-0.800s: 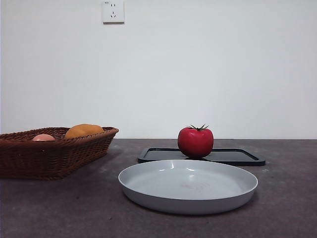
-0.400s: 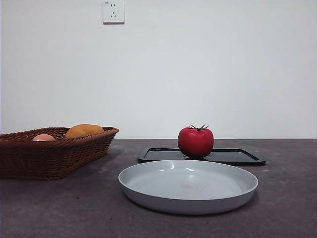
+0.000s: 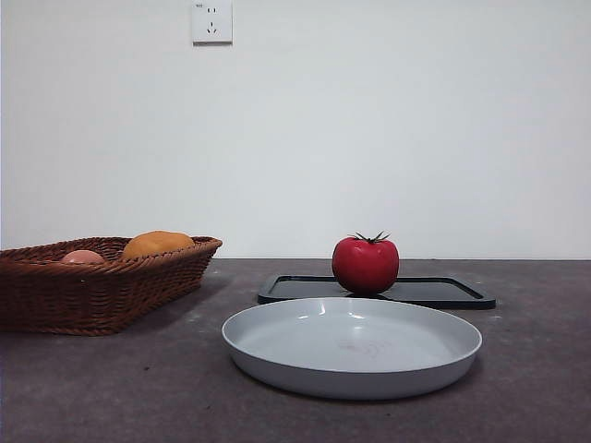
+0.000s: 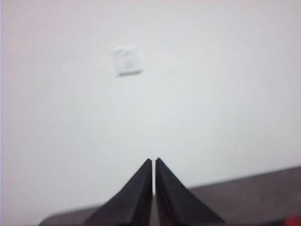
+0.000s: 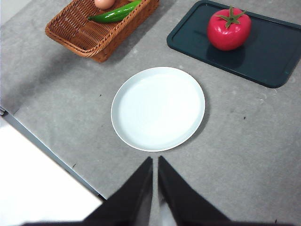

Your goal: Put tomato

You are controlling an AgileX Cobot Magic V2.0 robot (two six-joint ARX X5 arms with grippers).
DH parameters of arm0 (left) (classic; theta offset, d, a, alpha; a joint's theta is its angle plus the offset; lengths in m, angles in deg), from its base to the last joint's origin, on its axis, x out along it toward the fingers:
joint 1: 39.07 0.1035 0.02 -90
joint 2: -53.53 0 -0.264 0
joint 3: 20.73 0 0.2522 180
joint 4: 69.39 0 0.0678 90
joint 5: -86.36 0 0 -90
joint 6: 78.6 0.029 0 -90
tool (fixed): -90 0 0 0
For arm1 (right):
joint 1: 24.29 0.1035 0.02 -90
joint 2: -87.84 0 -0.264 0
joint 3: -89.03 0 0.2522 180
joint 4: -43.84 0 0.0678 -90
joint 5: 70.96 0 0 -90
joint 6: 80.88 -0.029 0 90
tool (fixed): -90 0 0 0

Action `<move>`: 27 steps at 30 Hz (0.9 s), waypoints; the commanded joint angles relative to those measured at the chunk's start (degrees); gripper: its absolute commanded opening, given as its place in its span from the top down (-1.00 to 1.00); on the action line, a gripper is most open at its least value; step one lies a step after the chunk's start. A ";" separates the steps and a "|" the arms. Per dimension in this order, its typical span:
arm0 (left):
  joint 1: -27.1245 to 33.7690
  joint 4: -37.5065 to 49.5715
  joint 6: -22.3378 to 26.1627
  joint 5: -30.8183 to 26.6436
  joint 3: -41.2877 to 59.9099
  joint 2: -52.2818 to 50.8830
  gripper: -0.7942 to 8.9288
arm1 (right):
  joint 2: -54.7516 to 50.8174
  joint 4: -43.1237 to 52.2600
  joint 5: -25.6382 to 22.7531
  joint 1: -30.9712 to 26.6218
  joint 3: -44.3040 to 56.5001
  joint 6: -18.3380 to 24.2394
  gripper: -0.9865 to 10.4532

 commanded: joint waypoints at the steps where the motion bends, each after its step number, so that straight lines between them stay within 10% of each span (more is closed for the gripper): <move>1: 1.51 -0.44 1.25 -0.57 4.98 -2.80 0.82 | 0.22 0.52 0.02 0.33 -0.46 -0.42 0.82; 27: 9.49 -12.11 0.39 -0.61 26.29 -13.46 0.82 | 0.24 0.55 0.02 0.33 -0.46 -0.42 0.82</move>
